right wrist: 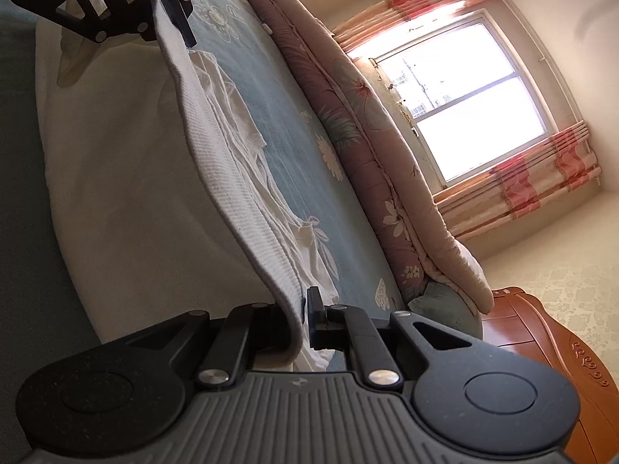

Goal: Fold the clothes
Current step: 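Lift the gripped side edge with both tools and fold it across the shirt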

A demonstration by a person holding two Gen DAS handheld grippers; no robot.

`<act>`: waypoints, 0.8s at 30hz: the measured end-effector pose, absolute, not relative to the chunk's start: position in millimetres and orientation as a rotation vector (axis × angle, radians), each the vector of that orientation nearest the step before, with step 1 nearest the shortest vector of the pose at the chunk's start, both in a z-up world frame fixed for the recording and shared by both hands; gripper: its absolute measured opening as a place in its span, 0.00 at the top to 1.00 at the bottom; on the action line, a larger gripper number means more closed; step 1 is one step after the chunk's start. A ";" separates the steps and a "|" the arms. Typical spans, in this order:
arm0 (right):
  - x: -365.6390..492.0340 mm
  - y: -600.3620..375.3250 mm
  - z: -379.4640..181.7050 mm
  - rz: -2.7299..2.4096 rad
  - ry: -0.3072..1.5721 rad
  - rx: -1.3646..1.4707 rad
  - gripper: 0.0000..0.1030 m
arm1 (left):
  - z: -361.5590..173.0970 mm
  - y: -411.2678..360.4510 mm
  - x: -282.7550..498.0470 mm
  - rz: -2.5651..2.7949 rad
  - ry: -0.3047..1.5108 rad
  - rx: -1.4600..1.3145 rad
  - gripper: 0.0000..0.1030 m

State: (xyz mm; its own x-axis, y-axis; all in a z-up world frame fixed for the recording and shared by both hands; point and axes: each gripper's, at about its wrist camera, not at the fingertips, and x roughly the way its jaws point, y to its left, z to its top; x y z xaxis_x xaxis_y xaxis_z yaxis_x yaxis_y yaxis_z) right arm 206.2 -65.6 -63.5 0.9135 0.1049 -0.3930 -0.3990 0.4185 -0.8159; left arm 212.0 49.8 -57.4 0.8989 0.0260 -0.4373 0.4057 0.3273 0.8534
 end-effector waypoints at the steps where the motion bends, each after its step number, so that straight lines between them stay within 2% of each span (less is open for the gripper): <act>1: 214.6 -65.0 -62.0 0.316 0.299 -1.094 0.90 | -56.8 50.2 219.3 -0.256 0.407 1.220 0.93; 14: 302.3 -56.7 -51.3 0.286 0.289 -1.090 0.90 | -53.7 62.6 305.0 -0.246 0.396 1.202 0.93; 24: 354.2 -54.0 -72.2 0.326 0.369 -1.076 0.88 | -77.3 68.7 353.8 -0.288 0.457 1.182 0.92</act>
